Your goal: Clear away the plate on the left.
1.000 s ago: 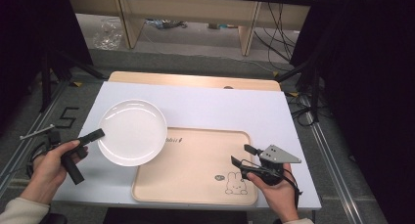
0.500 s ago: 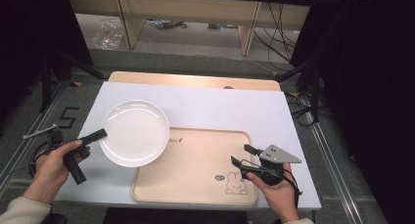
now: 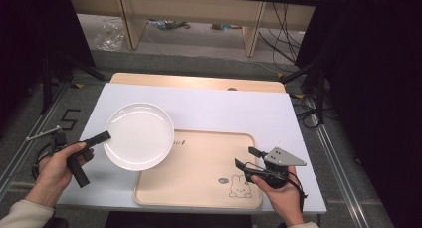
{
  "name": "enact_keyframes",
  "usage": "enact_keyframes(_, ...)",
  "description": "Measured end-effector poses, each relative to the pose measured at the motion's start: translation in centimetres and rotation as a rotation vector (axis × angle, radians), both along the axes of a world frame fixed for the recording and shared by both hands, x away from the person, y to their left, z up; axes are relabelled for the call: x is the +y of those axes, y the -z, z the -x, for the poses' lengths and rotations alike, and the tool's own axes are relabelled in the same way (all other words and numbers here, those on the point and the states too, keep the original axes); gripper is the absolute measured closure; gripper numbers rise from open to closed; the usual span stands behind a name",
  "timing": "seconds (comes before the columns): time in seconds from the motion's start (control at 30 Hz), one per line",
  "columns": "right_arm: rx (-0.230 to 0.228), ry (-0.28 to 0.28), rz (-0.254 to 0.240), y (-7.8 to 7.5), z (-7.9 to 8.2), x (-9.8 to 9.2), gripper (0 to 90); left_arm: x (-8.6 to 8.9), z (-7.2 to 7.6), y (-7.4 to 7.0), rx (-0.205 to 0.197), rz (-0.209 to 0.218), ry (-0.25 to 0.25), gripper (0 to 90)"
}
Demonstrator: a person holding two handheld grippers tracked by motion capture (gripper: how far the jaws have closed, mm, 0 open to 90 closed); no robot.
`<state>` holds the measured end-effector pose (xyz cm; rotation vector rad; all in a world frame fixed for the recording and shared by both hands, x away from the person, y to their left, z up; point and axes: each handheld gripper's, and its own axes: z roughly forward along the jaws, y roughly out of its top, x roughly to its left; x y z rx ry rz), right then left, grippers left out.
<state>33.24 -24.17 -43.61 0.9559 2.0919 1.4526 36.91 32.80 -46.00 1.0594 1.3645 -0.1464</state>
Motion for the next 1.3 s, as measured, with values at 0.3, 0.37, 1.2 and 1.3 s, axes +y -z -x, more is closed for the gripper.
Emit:
enact_keyframes(0.3,0.012,-0.015,-0.007,0.0,-0.1,0.1,34.8,-0.4,0.0,0.0,-0.001,0.004,0.009,87.1)
enact_keyframes(0.37,0.013,-0.016,-0.007,0.0,-0.1,0.1,34.8,-0.5,0.0,-0.1,0.000,0.002,0.010,87.1)
enact_keyframes(1.2,0.011,-0.019,-0.005,0.0,-0.1,0.0,34.8,-1.5,-0.2,0.0,0.004,-0.008,0.040,87.0)
enact_keyframes(1.3,0.029,-0.024,-0.030,0.1,-0.1,0.2,34.8,-1.6,-0.2,0.0,0.005,-0.005,0.044,87.0)
